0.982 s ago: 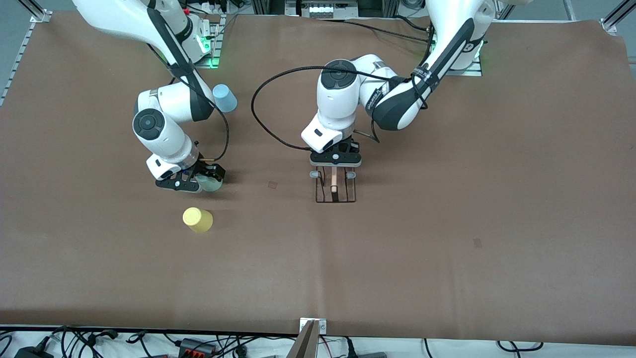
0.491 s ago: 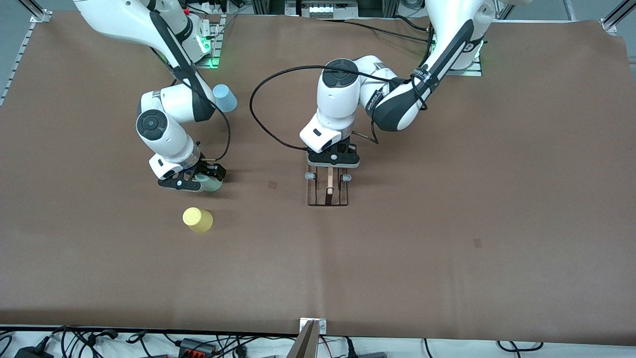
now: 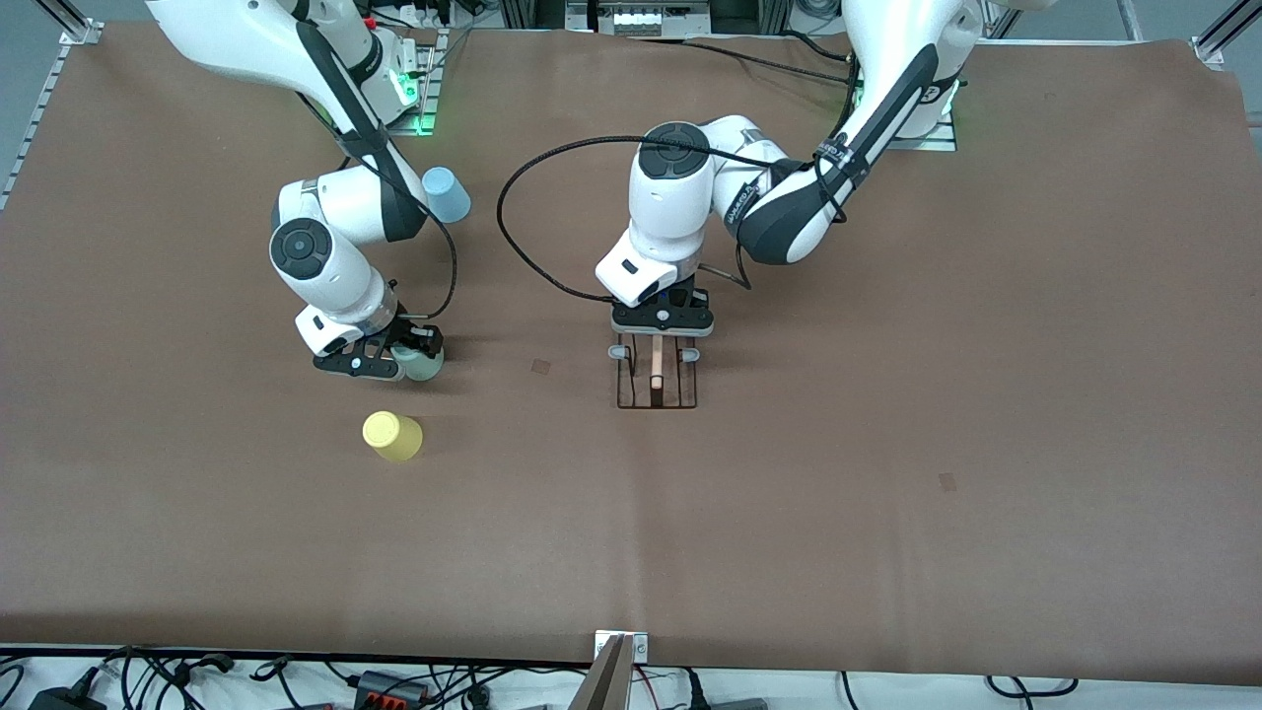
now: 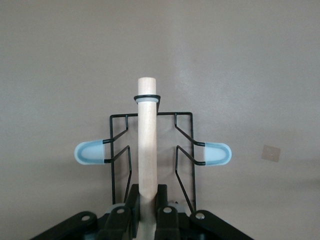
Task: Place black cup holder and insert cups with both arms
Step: 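Set down the rack, open the left gripper while the right gripper lifts the teal cup, then lower the teal cup onto a rack peg while the left gripper withdraws, then release the teal cup and move the right gripper to the yellow cup, then grasp the yellow cup with the right gripper, then carry the yellow cup to the rack and lower it onto a peg, then open the right gripper and draw it back from the rack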
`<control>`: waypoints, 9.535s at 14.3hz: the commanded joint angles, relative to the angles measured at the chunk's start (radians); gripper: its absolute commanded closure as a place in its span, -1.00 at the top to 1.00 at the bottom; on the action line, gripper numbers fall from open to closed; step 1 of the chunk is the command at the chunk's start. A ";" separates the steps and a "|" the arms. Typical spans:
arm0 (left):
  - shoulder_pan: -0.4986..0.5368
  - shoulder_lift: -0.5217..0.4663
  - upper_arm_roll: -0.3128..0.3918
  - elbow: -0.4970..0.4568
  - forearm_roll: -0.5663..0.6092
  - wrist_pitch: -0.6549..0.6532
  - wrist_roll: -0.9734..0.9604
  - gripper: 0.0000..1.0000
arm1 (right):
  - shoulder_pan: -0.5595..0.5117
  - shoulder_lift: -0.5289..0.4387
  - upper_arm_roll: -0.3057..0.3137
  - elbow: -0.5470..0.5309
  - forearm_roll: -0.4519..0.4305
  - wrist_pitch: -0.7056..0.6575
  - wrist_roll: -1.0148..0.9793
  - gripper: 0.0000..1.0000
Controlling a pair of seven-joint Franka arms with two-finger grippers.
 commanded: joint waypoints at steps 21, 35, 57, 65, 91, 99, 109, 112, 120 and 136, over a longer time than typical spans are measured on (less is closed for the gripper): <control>0.215 -0.288 -0.001 0.145 0.023 -0.855 0.690 1.00 | 0.248 -0.078 0.093 0.451 0.024 -0.509 0.654 -1.00; 0.679 -0.282 0.005 0.197 -0.296 -0.846 0.847 1.00 | 0.378 0.050 0.176 0.499 -0.031 -0.411 0.934 -1.00; 0.378 -0.573 0.432 -0.025 -0.347 -0.639 1.028 1.00 | -0.051 -0.003 0.018 0.436 -0.043 -0.451 -0.125 1.00; 0.374 -0.573 0.401 -0.013 -0.347 -0.657 1.028 1.00 | -0.086 0.192 0.009 0.436 -0.045 -0.130 -0.213 1.00; 0.381 -0.562 0.412 0.019 -0.347 -0.703 1.026 1.00 | 0.103 0.016 0.014 0.536 -0.037 -0.393 0.215 -0.85; 0.381 -0.562 0.407 0.019 -0.347 -0.703 1.028 1.00 | 0.357 0.203 0.014 0.781 -0.109 -0.386 0.773 -0.85; 0.382 -0.561 0.413 0.019 -0.353 -0.700 1.032 1.00 | 0.395 0.255 0.029 0.785 -0.085 -0.320 0.786 -0.80; 0.382 -0.546 0.416 0.024 -0.359 -0.686 1.035 1.00 | 0.400 0.265 0.035 0.783 -0.085 -0.320 0.783 -0.77; 0.384 -0.512 0.413 0.056 -0.348 -0.680 1.026 1.00 | 0.421 0.294 0.044 0.769 -0.085 -0.320 0.809 0.26; 0.390 -0.501 0.418 0.056 -0.347 -0.663 0.949 1.00 | -0.270 -0.171 0.037 0.642 -0.080 -0.794 -0.162 1.00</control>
